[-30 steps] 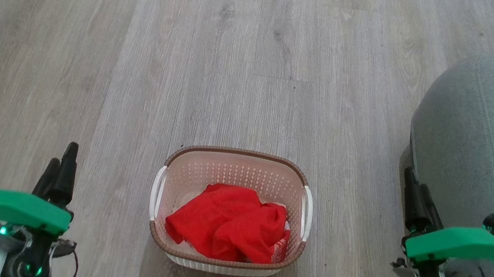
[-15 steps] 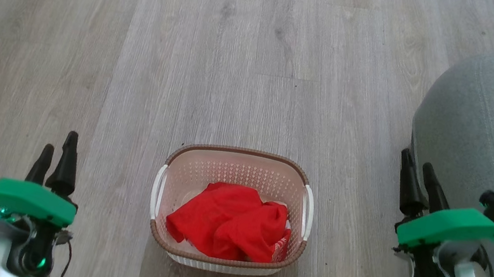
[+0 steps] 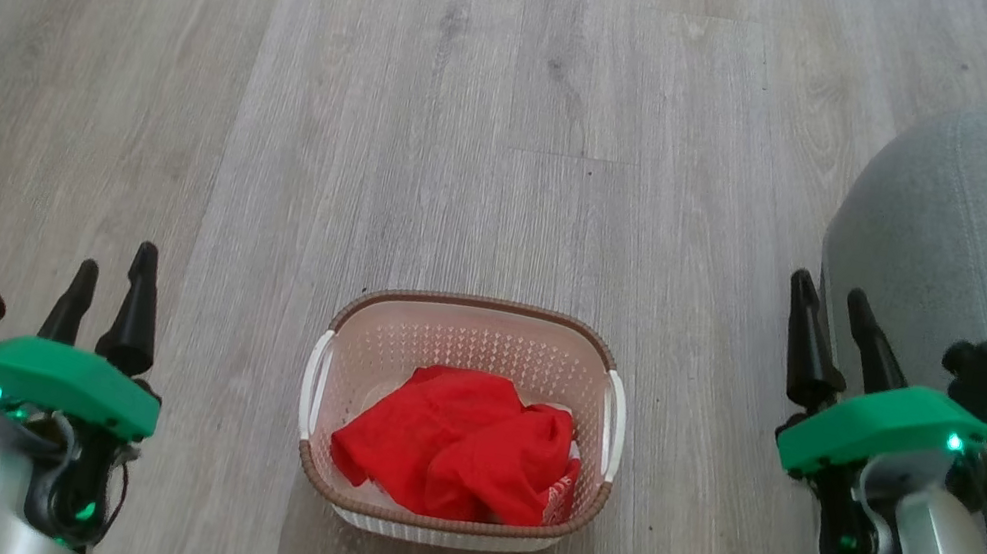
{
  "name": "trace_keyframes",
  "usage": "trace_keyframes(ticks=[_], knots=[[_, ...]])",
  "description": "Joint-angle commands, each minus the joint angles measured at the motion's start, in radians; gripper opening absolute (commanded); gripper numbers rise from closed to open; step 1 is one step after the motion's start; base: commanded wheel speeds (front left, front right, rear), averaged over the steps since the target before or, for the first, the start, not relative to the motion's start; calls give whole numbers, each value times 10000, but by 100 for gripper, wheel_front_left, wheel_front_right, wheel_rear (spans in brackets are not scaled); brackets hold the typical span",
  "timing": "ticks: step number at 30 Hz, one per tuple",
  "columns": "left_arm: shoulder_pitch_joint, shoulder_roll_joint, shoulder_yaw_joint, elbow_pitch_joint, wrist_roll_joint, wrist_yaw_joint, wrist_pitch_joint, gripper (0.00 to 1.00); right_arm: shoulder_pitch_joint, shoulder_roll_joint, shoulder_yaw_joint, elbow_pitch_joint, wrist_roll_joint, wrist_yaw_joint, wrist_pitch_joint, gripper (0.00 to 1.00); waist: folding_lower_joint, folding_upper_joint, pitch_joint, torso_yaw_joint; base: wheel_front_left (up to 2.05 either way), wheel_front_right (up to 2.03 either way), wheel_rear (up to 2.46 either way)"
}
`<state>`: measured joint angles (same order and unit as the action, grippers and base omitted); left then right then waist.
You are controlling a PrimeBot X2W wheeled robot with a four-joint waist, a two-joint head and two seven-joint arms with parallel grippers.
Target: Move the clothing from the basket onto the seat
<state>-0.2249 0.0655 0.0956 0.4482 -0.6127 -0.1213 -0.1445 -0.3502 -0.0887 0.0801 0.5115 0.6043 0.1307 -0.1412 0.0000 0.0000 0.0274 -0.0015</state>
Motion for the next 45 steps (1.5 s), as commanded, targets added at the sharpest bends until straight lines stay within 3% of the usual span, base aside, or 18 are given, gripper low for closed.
trace_keyframes(ticks=[1,28,37,45], knots=[[-670,282,232,-248,291,-63,-130,100,-666,-125,221,-265,-302,1,-155,100,0,0,-2,-1,0,0,0],[-1371,392,312,24,3760,-87,-949,100,-1768,-194,622,746,-3635,0,-980,100,0,0,80,-26,0,0,0],[-1555,396,380,204,4612,-94,-1173,100,-2021,-168,364,987,-4581,0,-1205,100,0,0,129,-59,0,0,0],[-1472,314,440,132,4612,-94,-1173,100,-1967,-101,32,872,-4680,0,-1205,100,0,0,161,-75,0,0,0]])
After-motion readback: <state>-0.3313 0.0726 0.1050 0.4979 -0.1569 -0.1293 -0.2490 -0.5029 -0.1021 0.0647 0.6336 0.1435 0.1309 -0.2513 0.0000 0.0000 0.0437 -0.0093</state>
